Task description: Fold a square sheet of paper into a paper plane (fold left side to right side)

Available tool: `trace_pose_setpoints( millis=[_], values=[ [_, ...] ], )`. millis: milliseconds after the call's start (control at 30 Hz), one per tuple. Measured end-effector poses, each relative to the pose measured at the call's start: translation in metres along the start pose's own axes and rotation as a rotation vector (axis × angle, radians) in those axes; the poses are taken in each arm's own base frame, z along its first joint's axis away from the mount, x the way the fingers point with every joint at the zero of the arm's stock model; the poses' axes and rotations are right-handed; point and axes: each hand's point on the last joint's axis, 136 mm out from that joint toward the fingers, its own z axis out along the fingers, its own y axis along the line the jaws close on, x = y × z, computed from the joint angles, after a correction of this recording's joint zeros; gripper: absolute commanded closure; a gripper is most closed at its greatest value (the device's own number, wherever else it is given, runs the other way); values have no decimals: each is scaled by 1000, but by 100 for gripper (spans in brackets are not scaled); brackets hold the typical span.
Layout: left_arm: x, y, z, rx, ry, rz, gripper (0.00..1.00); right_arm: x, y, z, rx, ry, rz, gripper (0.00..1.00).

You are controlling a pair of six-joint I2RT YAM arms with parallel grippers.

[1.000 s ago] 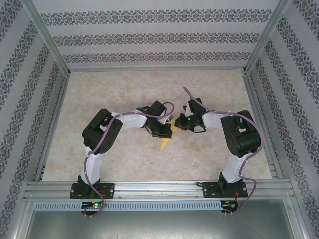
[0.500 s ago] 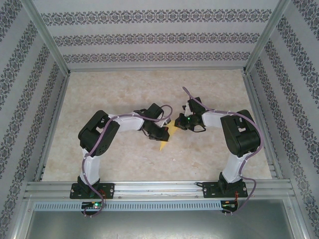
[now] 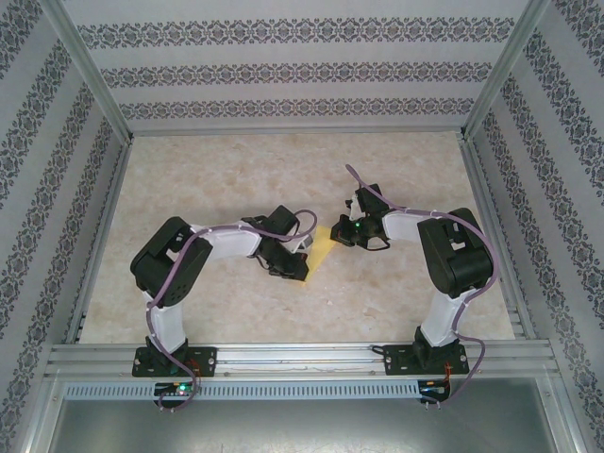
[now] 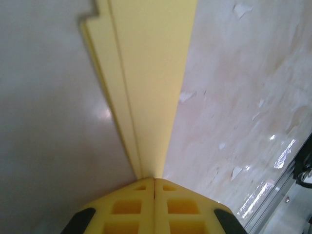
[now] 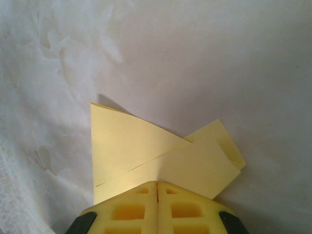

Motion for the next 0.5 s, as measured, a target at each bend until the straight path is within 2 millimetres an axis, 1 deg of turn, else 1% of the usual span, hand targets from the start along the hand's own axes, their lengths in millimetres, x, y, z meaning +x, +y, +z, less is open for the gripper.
trace_pose_setpoints(
  millis=[100,200,400,500],
  values=[
    [7,-3,-5,-1,4,0,97,0,0,0,0,0,-1,100],
    [2,-11,-15,9,-21,18,97,0,0,0,0,0,-3,100],
    [-24,-34,-27,44,-80,65,97,0,0,0,0,0,-4,100],
    [-41,-40,-25,56,-92,78,97,0,0,0,0,0,-7,100]
  ],
)
